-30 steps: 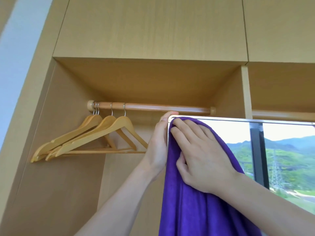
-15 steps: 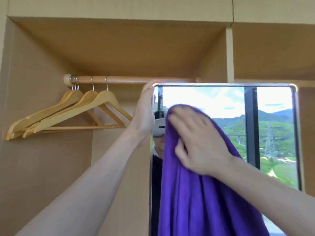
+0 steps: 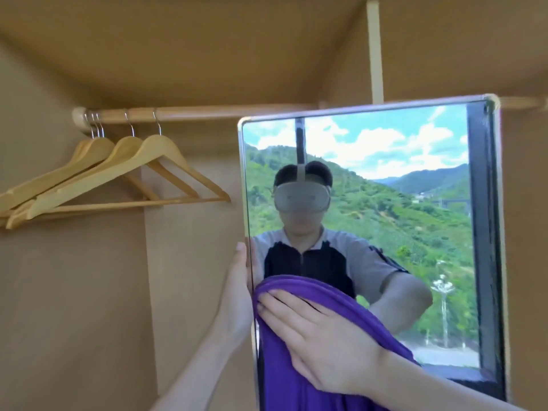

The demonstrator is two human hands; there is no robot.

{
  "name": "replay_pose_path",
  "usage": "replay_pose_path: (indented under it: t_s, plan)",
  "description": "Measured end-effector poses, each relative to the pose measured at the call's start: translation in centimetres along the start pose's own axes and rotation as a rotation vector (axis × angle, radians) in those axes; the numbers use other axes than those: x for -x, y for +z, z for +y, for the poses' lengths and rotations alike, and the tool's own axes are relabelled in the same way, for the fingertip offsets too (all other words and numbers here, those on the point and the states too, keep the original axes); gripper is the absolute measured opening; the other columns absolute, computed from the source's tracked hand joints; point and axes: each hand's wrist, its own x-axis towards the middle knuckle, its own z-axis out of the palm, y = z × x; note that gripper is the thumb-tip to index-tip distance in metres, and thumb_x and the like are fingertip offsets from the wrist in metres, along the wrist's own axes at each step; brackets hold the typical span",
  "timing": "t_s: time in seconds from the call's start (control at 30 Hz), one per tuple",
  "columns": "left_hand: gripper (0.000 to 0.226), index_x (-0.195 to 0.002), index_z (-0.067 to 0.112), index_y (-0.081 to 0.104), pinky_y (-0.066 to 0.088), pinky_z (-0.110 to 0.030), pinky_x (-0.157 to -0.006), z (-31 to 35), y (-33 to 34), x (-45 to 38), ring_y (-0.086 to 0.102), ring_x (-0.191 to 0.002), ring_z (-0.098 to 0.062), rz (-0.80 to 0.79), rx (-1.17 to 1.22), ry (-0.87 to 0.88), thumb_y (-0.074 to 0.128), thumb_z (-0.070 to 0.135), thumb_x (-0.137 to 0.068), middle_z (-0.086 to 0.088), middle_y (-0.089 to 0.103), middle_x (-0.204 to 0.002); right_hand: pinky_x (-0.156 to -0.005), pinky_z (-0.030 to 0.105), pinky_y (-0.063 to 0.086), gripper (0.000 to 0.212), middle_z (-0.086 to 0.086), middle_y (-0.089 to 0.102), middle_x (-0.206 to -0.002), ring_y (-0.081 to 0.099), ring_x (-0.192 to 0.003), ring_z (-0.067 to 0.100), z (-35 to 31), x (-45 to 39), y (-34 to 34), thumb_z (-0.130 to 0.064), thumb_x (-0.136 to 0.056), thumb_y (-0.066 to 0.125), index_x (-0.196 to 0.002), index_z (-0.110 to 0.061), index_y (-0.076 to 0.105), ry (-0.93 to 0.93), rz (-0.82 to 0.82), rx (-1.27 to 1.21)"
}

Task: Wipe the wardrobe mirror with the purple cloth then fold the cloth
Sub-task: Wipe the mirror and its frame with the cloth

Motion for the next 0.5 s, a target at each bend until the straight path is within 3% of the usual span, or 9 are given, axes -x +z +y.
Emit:
replay_pose_path:
  t_s: [0.03,0.1,0.17,0.23,0.33,0.37,0.43,0.5]
  plan:
    - [0.043,-0.119,0.016,0.066,0.051,-0.019,-0.087,-0.4,-0.3,0.1,0.058,-0.123,-0.005,0.015,-0.039,-0.016,0.038,0.046,-0.106,0.002,0.069,-0.126,-0.124,0.032,0.021,0.077,0.006,0.035,-0.163,0.029,-0.152,0.022,-0.3,0.7,0.2,-0.034,-0.085,0.064,-0.154,-0.01,0.041,0.0,-0.013,-0.025]
    - [0.044,-0.129,0.013,0.063,0.045,-0.021,-0.097,-1.3,-0.7,0.7,0.058,-0.122,-0.01,0.047,-0.029,-0.047,0.036,0.04,-0.108,-0.001,0.065,-0.131,-0.125,0.03,0.017,0.069,0.006,0.033,-0.164,0.027,-0.153,0.022,-0.1,0.9,0.0,-0.031,-0.093,0.057,-0.156,-0.01,0.038,0.04,-0.003,-0.076]
    - [0.04,-0.125,0.014,0.063,0.043,-0.032,-0.101,-2.7,-1.4,1.3,0.059,-0.11,-0.016,0.063,-0.015,-0.059,0.033,0.035,-0.109,-0.002,0.067,-0.115,-0.126,0.029,0.008,0.066,0.008,0.03,-0.165,0.024,-0.154,0.023,0.9,-0.1,-0.7,-0.027,-0.096,0.053,-0.157,-0.009,0.035,0.185,0.075,-0.144]
    - [0.036,-0.115,0.02,0.064,0.041,-0.032,-0.1,-3.7,-1.9,2.0,0.054,-0.106,-0.018,0.06,-0.014,-0.091,0.033,0.037,-0.109,-0.003,0.063,-0.11,-0.126,0.026,0.003,0.068,0.008,0.025,-0.167,0.018,-0.155,0.023,2.1,-1.8,-1.9,-0.025,-0.096,0.05,-0.158,-0.008,0.029,0.397,0.183,-0.201]
    - [0.049,-0.133,0.011,0.063,0.036,-0.043,-0.118,-4.5,-2.5,2.8,0.052,-0.134,-0.028,0.026,-0.043,-0.102,0.032,0.04,-0.109,-0.012,0.06,-0.14,-0.125,0.022,-0.005,0.079,0.007,0.014,-0.17,0.007,-0.157,0.019,2.5,-4.3,-3.1,-0.03,-0.092,0.046,-0.162,-0.009,0.016,0.607,0.3,-0.257]
    - [0.052,-0.137,0.009,0.06,0.04,-0.044,-0.117,-4.6,-2.6,3.0,0.052,-0.138,-0.029,0.002,-0.07,-0.071,0.031,0.041,-0.108,-0.014,0.061,-0.142,-0.124,0.022,-0.006,0.082,0.006,0.011,-0.17,0.002,-0.157,0.017,2.1,-4.9,-3.2,-0.032,-0.091,0.047,-0.162,-0.009,0.013,0.622,0.309,-0.278]
    - [0.051,-0.136,0.013,0.06,0.051,-0.029,-0.104,-5.0,-2.8,3.3,0.06,-0.131,-0.017,-0.045,-0.095,-0.006,0.032,0.042,-0.104,-0.006,0.068,-0.135,-0.125,0.023,-0.006,0.085,0.006,0.009,-0.171,-0.004,-0.156,0.014,0.8,-5.0,-2.9,-0.032,-0.09,0.05,-0.162,-0.009,0.011,0.576,0.278,-0.303]
    - [0.047,-0.131,0.018,0.062,0.05,-0.021,-0.1,-5.1,-2.9,3.5,0.063,-0.125,-0.007,-0.044,-0.135,0.029,0.028,0.038,-0.106,0.003,0.071,-0.13,-0.126,0.025,-0.003,0.085,0.005,0.009,-0.171,-0.002,-0.158,0.015,-0.8,-3.9,-2.1,-0.029,-0.089,0.053,-0.162,-0.009,0.014,0.467,0.211,-0.327]
